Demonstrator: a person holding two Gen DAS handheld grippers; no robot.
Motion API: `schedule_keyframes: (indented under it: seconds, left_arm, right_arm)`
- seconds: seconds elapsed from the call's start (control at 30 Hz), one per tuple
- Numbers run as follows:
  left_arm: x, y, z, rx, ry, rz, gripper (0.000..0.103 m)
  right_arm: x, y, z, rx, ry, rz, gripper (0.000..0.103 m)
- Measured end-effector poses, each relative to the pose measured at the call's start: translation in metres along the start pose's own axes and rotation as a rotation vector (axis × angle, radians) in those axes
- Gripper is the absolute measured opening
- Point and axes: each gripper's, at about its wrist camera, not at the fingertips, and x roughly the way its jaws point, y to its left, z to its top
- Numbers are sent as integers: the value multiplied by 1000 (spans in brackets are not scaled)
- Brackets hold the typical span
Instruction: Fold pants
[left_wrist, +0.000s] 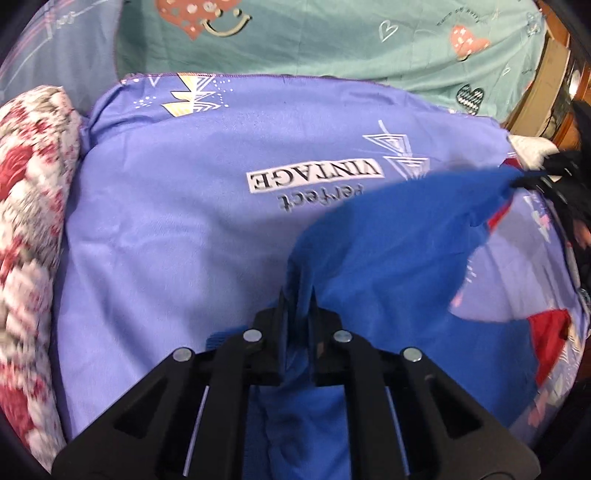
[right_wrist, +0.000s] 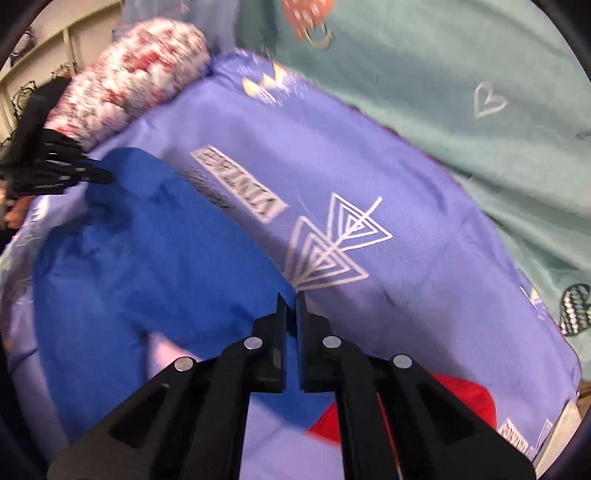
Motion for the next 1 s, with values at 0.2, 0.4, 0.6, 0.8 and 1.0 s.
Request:
schedule_keyframes:
  seconds: [0.2, 0.4, 0.6, 0.8, 1.0]
  left_arm:
    - [-33, -7, -76, -77, 40, -50, 75]
    - [-26, 21, -151, -386, 178, -189, 80]
    - [-48, 31, -164, -583, 85, -270, 85]
    - [-17, 36, -147, -717, 86, -316, 86]
    - [10, 46, -135, -791, 99, -280, 34]
  right_arm:
    - [-64, 125, -104, -1, -39, 140, 4]
    - [-28, 183, -175, 135, -29, 209, 4]
    - [-26, 184, -174, 194, -89, 197, 4]
    - [-40, 188, -185, 180, -104, 159, 4]
    - [-38, 190, -190, 179, -97, 151, 4]
